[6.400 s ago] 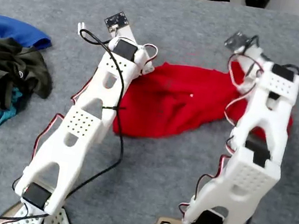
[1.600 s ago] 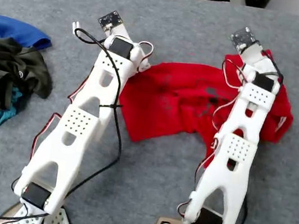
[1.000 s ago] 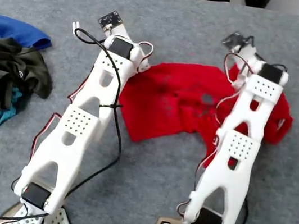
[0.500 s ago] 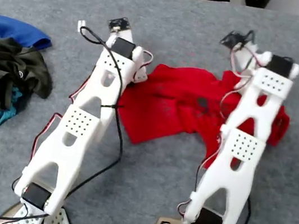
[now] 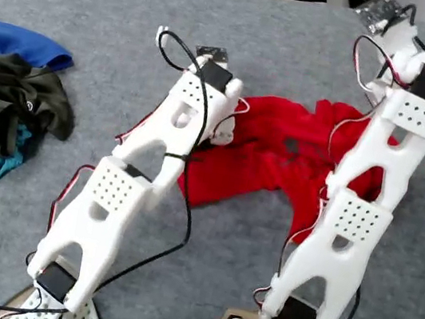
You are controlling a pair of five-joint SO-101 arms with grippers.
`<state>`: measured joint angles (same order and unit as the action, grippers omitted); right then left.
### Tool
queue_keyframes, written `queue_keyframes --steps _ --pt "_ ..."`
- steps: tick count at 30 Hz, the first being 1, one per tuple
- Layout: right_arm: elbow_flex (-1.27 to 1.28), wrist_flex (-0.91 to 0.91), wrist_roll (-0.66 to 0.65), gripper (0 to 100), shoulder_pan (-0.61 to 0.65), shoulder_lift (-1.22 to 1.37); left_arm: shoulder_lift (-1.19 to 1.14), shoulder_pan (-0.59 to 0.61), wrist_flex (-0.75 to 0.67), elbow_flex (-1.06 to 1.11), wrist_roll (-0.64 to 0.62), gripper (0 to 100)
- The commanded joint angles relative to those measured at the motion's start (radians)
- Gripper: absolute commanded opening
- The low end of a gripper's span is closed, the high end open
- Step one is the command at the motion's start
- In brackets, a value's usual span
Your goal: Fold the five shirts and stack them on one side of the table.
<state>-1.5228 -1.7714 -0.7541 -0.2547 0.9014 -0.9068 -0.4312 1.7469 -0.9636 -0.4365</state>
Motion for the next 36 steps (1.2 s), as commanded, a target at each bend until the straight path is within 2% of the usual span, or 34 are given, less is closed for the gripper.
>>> queue_keyframes --steps 1,7,11,15,23,28,36 --pt "0.186 -0.017 0.061 18.5 0.062 -0.166 0.206 -0.008 0.015 0.129 0.095 2" --pt "0.605 -0.011 0.104 18.6 0.163 -0.383 0.46 0.077 0.014 0.241 0.091 2" --pt "0.817 0.057 0.104 18.8 0.196 -0.433 0.542 0.16 0.011 0.242 0.089 14" --pt "0.99 0.149 0.104 18.8 0.199 -0.41 0.504 0.221 -0.083 0.27 0.035 23" --pt "1.28 0.302 0.095 18.7 0.189 -0.395 0.312 0.21 -0.265 0.281 -0.066 23" --pt "1.425 0.371 0.034 18.6 0.128 -0.398 0.213 0.184 -0.397 0.281 -0.133 23" --pt "1.454 0.39 -0.075 18.6 -0.073 -0.398 0.189 0.112 -0.503 0.279 -0.189 23"
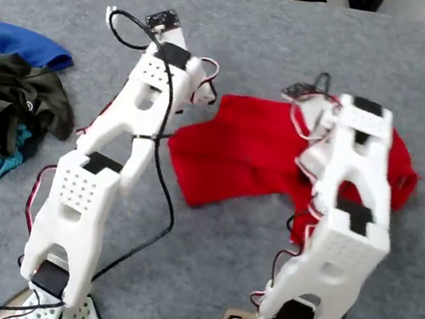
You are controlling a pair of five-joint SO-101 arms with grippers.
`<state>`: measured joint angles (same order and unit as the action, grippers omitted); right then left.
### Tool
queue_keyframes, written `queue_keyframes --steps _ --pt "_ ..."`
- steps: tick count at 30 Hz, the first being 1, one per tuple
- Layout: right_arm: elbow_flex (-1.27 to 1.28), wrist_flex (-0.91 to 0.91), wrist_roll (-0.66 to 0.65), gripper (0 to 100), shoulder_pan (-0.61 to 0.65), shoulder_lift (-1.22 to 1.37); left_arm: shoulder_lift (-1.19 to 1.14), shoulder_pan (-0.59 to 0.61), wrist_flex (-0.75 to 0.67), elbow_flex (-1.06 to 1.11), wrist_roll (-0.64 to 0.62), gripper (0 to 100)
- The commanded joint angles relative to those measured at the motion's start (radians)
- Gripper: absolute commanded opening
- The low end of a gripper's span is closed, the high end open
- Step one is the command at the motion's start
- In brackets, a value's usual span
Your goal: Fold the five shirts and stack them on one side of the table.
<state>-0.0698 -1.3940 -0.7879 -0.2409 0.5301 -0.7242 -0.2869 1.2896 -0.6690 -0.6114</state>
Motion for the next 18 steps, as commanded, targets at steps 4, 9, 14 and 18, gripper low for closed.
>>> queue_keyframes --steps 4,9,14,18 --pt "0.007 0.063 -0.069 18.6 -0.13 -0.022 0.001 -0.097 -0.118 -0.015 -0.014 23" --pt "0.01 0.069 -0.072 18.6 -0.127 -0.021 -0.019 -0.169 -0.19 -0.015 -0.014 23" --pt "0.012 0.091 -0.071 18.6 -0.128 -0.021 -0.051 -0.176 -0.235 -0.015 -0.014 23" --pt "0.012 0.103 -0.069 18.6 -0.127 -0.021 -0.097 -0.169 -0.288 -0.014 -0.015 23"
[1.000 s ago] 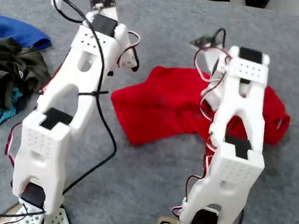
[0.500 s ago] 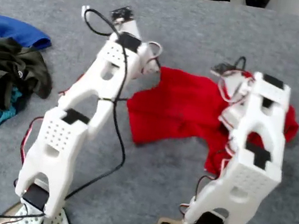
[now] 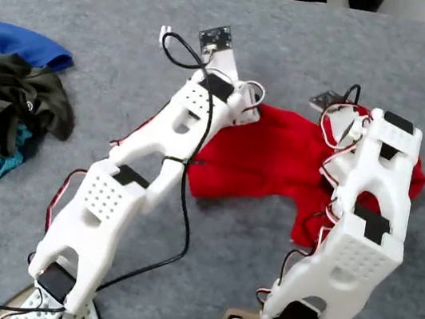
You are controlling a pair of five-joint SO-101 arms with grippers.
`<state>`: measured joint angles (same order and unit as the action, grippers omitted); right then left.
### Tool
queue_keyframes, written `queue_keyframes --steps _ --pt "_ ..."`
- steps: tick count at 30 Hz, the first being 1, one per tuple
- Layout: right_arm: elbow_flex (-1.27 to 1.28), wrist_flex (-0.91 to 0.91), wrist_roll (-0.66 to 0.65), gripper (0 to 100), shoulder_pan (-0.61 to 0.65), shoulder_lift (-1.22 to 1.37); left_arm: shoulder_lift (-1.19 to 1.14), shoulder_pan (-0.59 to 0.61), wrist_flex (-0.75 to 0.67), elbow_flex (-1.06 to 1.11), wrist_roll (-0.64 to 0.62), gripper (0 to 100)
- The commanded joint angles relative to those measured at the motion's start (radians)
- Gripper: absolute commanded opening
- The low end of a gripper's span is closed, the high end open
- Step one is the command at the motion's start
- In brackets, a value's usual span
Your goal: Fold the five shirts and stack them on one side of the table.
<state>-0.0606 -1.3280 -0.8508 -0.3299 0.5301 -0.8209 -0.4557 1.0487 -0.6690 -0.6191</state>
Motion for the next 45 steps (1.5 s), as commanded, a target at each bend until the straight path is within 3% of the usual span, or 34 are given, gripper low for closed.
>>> queue_keyframes --steps 1,19,26,32,37,45 --pt "0.002 0.038 -0.006 18.6 -0.038 -0.021 -0.013 0.008 -0.061 -0.014 -0.008 22" --pt "0.002 0.04 -0.006 18.6 -0.038 -0.021 -0.035 0.023 -0.054 -0.094 -0.006 2" --pt "0.002 0.048 -0.005 18.6 -0.036 -0.019 -0.03 0.023 -0.048 -0.127 -0.006 6" --pt "-0.004 0.068 -0.005 18.6 -0.036 0.002 -0.033 0.025 0.135 -0.224 -0.008 20" --pt "-0.019 0.075 0.017 18.6 -0.036 0.024 -0.035 0.051 0.198 -0.239 0.009 21" --pt "-0.027 0.077 0.031 18.6 -0.036 0.027 -0.044 0.095 0.285 -0.238 0.135 19"
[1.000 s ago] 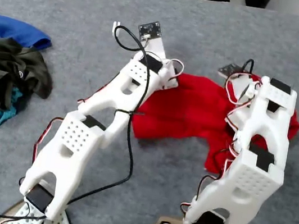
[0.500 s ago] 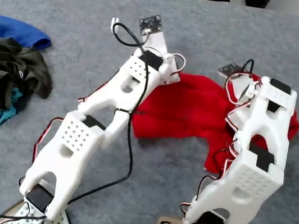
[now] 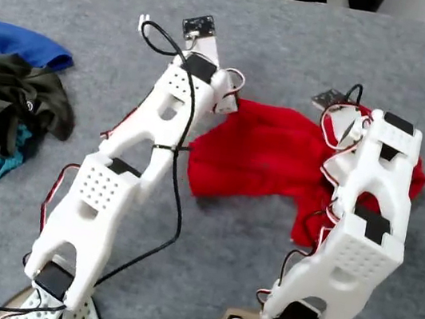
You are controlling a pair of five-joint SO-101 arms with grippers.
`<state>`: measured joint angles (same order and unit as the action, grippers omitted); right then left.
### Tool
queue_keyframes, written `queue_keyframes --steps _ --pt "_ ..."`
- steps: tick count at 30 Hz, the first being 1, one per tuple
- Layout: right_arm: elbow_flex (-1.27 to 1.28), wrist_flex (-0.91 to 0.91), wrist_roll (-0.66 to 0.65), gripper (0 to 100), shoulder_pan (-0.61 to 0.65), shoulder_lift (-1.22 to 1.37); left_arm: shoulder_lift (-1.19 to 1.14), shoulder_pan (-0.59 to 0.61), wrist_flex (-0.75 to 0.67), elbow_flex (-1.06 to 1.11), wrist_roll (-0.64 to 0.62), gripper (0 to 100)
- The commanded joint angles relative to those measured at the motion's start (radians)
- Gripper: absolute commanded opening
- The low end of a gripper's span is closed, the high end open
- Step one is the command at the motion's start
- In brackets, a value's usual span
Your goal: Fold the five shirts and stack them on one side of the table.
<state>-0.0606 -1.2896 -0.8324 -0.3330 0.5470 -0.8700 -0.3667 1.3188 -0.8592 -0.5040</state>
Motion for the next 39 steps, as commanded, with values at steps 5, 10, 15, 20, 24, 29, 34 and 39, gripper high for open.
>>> queue_keyframes --steps 5,10,15,20,24,29,34,39 --pt "-0.027 0.038 0.012 18.6 -0.033 0.01 -0.07 -0.009 -0.084 -0.06 0.021 12" --pt "-0.027 0.038 0.012 18.6 -0.033 0.01 -0.108 -0.018 -0.138 -0.103 0.014 14" --pt "-0.027 0.038 0.012 18.6 -0.033 0.01 -0.105 -0.02 -0.132 -0.153 0.012 14" --pt "-0.027 0.04 0.012 18.6 -0.033 0.01 -0.11 -0.037 -0.129 -0.186 0.012 14" --pt "-0.027 0.04 0.012 18.6 -0.033 0.01 -0.108 -0.054 -0.129 -0.189 0.012 14" --pt "-0.027 0.04 0.012 18.6 -0.033 0.01 -0.11 -0.075 -0.13 -0.189 0.012 14" --pt "-0.027 0.041 0.012 18.6 -0.033 0.01 -0.108 -0.086 -0.129 -0.189 0.012 14" --pt "-0.025 0.041 0.012 18.6 -0.033 0.01 -0.102 -0.084 -0.074 -0.232 0.012 14"
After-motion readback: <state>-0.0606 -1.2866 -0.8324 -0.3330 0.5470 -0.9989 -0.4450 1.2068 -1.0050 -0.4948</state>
